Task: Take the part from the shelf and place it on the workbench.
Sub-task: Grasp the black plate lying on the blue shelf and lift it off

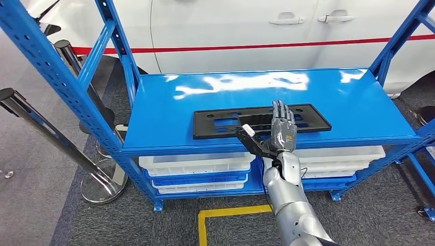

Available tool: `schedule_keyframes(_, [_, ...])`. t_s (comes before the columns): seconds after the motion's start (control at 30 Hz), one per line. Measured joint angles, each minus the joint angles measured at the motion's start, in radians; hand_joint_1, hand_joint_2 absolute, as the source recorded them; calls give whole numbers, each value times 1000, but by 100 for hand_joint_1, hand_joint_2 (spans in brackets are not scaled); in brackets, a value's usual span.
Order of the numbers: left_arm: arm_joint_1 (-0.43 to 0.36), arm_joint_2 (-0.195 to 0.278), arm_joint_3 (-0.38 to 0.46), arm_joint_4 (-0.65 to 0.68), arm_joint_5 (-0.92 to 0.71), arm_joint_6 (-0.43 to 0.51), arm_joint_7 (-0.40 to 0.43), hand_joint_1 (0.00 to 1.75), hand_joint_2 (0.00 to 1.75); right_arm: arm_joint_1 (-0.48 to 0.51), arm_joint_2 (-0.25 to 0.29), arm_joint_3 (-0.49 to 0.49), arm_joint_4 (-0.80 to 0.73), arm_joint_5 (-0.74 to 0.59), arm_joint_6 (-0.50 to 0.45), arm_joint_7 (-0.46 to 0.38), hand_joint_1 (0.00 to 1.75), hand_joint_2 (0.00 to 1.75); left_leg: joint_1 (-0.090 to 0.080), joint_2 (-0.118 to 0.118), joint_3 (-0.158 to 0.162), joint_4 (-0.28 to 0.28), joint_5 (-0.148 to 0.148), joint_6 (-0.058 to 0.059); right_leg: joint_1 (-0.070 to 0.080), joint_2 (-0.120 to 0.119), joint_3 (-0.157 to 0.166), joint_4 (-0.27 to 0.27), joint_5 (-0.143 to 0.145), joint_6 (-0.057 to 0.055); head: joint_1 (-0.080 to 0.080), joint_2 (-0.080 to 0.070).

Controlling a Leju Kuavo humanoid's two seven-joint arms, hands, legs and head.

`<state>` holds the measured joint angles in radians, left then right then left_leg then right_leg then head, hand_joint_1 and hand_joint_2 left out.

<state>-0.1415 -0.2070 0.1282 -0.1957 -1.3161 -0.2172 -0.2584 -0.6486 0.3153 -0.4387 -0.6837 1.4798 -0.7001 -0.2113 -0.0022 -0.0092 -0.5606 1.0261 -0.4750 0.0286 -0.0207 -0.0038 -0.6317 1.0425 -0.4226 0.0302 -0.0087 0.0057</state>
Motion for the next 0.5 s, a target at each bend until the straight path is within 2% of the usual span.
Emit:
schedule_keyframes(0.03, [-5,-15,-4,0,-1,1,15,0,0,0,2,0,-6,-11,0,-13,0,175,0,-1,2,-3,4,7,-3,0,-6,12,-8,5,0,0])
schedule_keyframes(0.07, [-9,-34,-8,0,-1,5,34,0,0,-1,4,-1,-13,-28,0,-40,0,175,1,-2,3,-6,7,14,-3,1,-22,46,-27,7,0,0])
schedule_keyframes(0.17, [-20,-72,-18,0,2,16,68,0,0,0,10,-13,-40,-97,0,-152,0,175,-2,-2,3,-7,7,26,0,3,-119,230,-108,10,0,0])
schedule_keyframes(0.2, [-21,-79,-21,0,3,16,67,0,0,3,11,-16,-48,-118,0,-181,0,175,-4,-1,5,-7,4,28,1,3,-145,271,-115,9,0,0])
schedule_keyframes(0.23, [-22,-86,-23,0,4,16,65,0,0,6,12,-18,-55,-135,0,-203,0,175,-6,-3,7,-7,2,29,3,3,-156,280,-104,7,0,0])
schedule_keyframes(0.3, [-23,-102,-27,0,4,16,61,0,0,13,13,-19,-72,-162,0,-235,0,175,-7,-6,16,-6,-6,28,8,4,-134,213,-45,-1,1,0])
schedule_keyframes(0.37, [-23,-109,-29,0,3,16,58,0,0,15,14,-19,-83,-172,0,-246,0,175,-8,-8,22,-6,-10,27,11,4,-108,154,-6,-6,1,0])
schedule_keyframes(0.5, [-23,-109,-29,0,3,16,58,0,0,15,15,-19,-84,-172,0,-246,0,175,-8,-8,23,-6,-11,27,12,4,-105,145,-1,-7,1,0])
